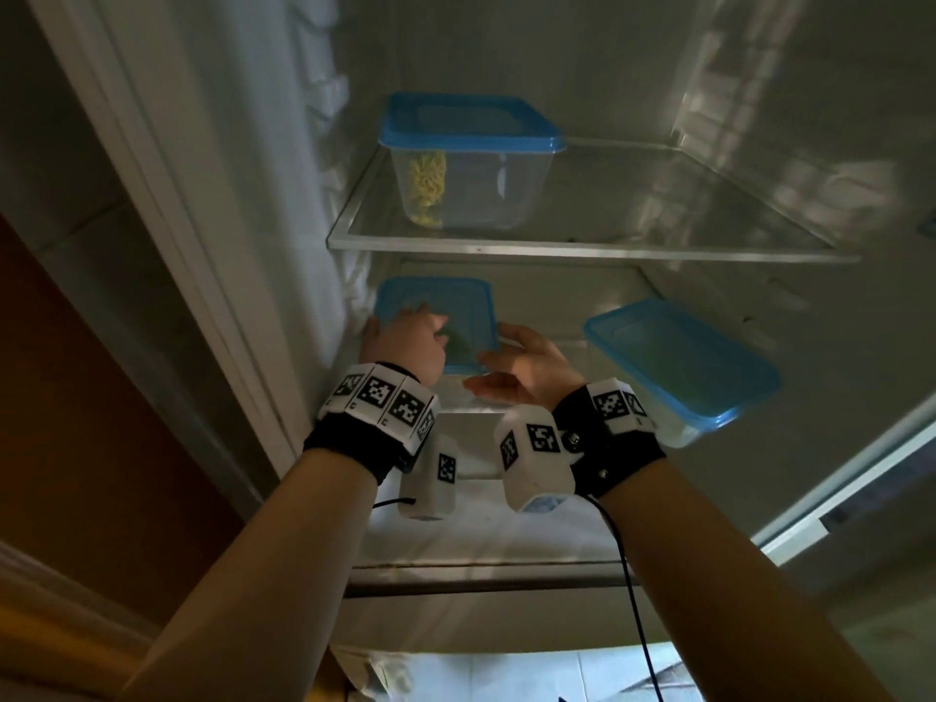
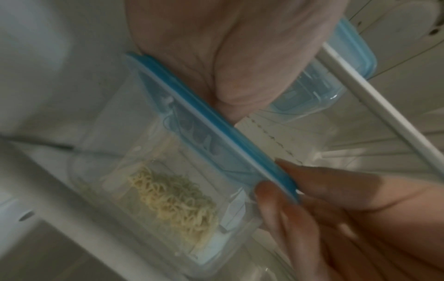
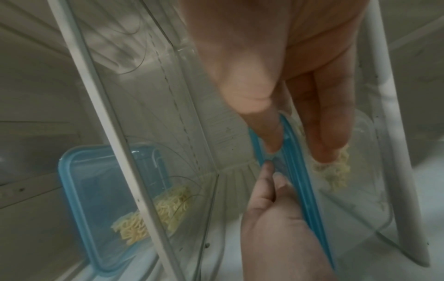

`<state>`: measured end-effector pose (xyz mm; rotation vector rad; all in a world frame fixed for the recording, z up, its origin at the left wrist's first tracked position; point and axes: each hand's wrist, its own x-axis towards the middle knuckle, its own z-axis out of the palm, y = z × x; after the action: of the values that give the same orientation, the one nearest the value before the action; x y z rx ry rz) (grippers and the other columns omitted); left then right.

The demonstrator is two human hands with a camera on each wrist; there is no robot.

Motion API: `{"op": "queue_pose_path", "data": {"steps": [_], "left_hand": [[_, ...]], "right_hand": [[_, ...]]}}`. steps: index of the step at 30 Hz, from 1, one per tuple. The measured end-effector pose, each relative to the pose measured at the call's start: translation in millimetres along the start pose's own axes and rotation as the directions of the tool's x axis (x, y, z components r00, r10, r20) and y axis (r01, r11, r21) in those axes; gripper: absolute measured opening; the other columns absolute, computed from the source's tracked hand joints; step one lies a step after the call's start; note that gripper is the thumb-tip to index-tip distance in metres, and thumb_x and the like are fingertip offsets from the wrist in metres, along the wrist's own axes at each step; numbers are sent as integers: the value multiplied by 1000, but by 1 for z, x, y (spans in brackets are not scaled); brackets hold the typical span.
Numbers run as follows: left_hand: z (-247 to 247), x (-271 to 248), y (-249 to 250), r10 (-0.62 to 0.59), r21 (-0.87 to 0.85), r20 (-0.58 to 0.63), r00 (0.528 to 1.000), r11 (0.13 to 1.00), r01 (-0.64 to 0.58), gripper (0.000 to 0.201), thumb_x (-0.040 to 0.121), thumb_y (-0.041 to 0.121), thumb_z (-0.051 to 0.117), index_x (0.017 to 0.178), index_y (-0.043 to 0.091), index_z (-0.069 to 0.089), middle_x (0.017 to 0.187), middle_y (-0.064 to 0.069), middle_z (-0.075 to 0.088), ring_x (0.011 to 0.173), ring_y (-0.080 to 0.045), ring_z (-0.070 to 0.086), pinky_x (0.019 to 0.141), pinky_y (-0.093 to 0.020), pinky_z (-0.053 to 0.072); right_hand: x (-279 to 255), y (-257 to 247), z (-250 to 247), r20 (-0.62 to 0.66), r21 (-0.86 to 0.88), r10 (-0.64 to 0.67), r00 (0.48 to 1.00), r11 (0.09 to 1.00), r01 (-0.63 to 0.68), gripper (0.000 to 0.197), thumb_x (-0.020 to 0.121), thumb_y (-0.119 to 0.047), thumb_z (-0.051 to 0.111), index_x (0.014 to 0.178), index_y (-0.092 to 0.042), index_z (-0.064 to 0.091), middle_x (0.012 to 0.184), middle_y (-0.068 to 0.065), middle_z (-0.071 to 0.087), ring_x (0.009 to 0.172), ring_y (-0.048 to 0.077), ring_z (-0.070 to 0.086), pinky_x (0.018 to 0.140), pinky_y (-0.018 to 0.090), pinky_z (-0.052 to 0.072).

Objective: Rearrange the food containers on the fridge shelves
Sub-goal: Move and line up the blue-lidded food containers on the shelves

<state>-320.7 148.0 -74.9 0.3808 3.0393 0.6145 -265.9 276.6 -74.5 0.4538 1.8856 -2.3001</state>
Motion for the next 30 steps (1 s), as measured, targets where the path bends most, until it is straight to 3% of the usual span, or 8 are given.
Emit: {"op": "queue_pose_path", "data": {"steps": [6, 14, 16, 20, 23, 26, 28, 30], "left_hand": [[2, -5, 2, -29, 13, -66, 997, 999, 29, 42, 95, 17, 39, 136, 22, 44, 149, -4, 39, 141, -20, 29, 119, -41, 10], [-25, -19, 17, 26, -193, -86, 996, 980, -43, 41, 89, 17, 51, 130, 21, 52, 135, -8, 54, 124, -25, 50, 107, -30, 35], [-48, -30, 29, 58, -418, -93, 994, 904, -92, 28, 89, 21, 52, 115, 21, 63, 117, -4, 65, 104, -18, 60, 86, -21, 42], [-100, -54, 51, 177, -793, -191, 966, 551, -257, 22, 91, 14, 48, 82, 26, 64, 78, 6, 69, 61, 2, 63, 60, -15, 44], [-124, -54, 62, 12, -829, -452, 892, 364, -425, 12, 77, 16, 52, 84, 21, 60, 82, 1, 66, 74, -9, 60, 67, -17, 45], [-132, -40, 69, -179, -809, -523, 833, 413, -419, 47, 69, 21, 52, 115, 12, 53, 122, -8, 53, 110, -17, 51, 93, -24, 42], [-133, -29, 70, -219, -848, -455, 863, 401, -345, 57, 80, 20, 54, 135, 13, 40, 141, -6, 40, 127, -16, 42, 104, -25, 36], [-131, -17, 70, -234, -897, -354, 906, 360, -258, 54, 90, 18, 49, 141, 13, 32, 146, -2, 37, 130, -12, 40, 97, -18, 35]], "right_hand": [[-9, -8, -9, 21, -134, 21, 1000, 991, -18, 60, 85, 1, 55, 140, -10, 33, 114, 18, 62, 67, 23, 62, 63, 34, 57], [-50, -47, -31, 162, -437, -152, 975, 875, 209, 20, 88, -14, 54, 106, -17, 60, 98, 5, 66, 74, 13, 63, 68, 23, 55], [-66, -69, -32, 225, -398, -238, 945, 863, 313, 13, 88, -14, 53, 95, -18, 63, 82, -1, 71, 66, 10, 65, 62, 20, 55], [-76, -113, -32, 112, -163, -509, 853, 838, 521, 14, 86, -7, 54, 82, -16, 64, 57, -4, 71, 51, 6, 63, 52, 20, 54], [-65, -132, -24, -46, -5, -590, 806, 807, 590, 20, 85, 1, 50, 80, -16, 58, 65, -2, 64, 62, 9, 61, 64, 22, 55], [-43, -139, -10, -144, 15, -557, 818, 825, 565, 19, 79, -7, 59, 91, -21, 55, 92, 4, 58, 87, 13, 57, 83, 25, 47], [-27, -141, -2, -128, -17, -494, 860, 868, 496, 40, 78, -16, 62, 117, -22, 53, 107, 2, 54, 96, 12, 53, 80, 20, 41], [-18, -141, 4, -75, -50, -441, 894, 898, 438, 54, 85, -22, 57, 136, -23, 41, 101, -5, 53, 91, 6, 49, 74, 17, 36]]}}
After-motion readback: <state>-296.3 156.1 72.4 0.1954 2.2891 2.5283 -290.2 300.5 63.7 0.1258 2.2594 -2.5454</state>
